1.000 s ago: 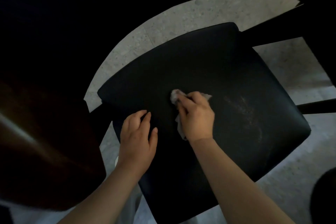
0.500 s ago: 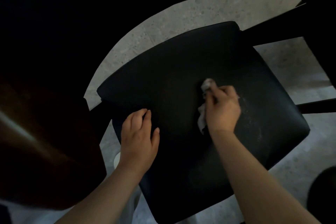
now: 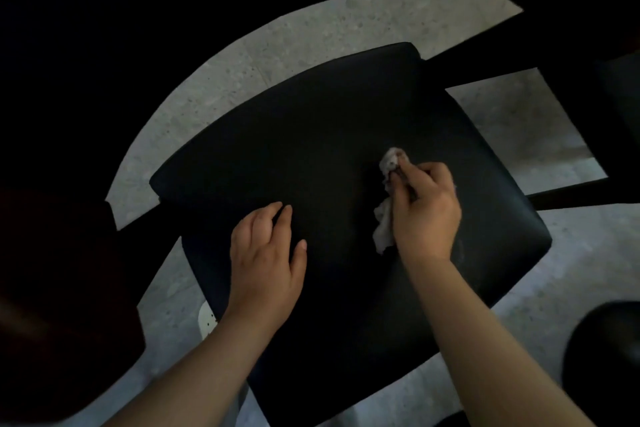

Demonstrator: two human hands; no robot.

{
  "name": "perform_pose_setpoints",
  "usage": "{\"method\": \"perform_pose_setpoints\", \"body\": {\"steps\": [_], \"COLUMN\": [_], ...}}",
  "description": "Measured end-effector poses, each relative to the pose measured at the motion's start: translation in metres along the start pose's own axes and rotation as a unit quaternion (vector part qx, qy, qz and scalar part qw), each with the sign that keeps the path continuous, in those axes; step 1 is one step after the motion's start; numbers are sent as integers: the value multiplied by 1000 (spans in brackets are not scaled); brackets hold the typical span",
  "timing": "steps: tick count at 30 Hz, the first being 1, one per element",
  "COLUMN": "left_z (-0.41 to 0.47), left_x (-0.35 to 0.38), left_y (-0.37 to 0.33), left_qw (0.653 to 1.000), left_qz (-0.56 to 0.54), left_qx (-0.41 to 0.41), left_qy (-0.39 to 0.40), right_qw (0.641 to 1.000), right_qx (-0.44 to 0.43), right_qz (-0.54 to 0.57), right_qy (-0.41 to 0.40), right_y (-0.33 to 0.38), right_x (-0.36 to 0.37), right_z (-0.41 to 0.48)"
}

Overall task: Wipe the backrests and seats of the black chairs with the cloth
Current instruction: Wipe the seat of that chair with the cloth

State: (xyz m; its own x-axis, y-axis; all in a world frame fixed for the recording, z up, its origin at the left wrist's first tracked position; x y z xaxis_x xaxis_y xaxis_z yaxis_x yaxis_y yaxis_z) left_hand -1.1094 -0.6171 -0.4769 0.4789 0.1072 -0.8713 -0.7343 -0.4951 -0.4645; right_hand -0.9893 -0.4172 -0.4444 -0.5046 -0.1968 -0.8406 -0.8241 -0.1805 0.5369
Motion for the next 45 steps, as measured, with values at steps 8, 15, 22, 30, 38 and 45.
{"method": "perform_pose_setpoints", "body": {"steps": [8, 15, 22, 30, 38, 45], "left_z": [46, 67, 68, 68, 67, 67], "left_x": [4, 23, 29, 32, 29, 31], "left_y": [-39, -49, -51, -53, -53, -55], "left_qw": [998, 993, 985, 985, 983, 982], "left_qz": [4, 48, 79, 90, 100, 97], "left_qx": [17, -3, 0, -6, -3, -21], "left_qy": [54, 107, 153, 148, 155, 158], "right_qw": [981, 952, 925, 956, 915, 953], "right_qx": [-164, -185, -174, -172, -199, -127], "right_qz": [-2, -64, -50, -18, -52, -13], "right_qy": [103, 234, 334, 239, 346, 275], "right_y": [9, 4, -55, -9, -43, -60], "right_x": [-15, 39, -16, 3, 8, -35], "right_z": [92, 87, 31, 82, 43, 50]}}
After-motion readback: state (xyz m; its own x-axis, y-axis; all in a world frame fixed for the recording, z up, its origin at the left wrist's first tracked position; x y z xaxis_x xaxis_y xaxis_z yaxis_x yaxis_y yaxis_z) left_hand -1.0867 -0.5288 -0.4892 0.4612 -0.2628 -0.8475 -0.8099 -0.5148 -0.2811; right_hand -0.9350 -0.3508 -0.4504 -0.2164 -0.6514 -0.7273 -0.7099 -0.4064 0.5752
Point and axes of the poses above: each hand's wrist, its own z-axis towards the middle knuckle, its own x-axis out of the palm, y = z × x, the point moved 8 cm from there along z, towards the middle knuckle, and after that the axes turned 14 degrees about x, right-handed, at the moved point
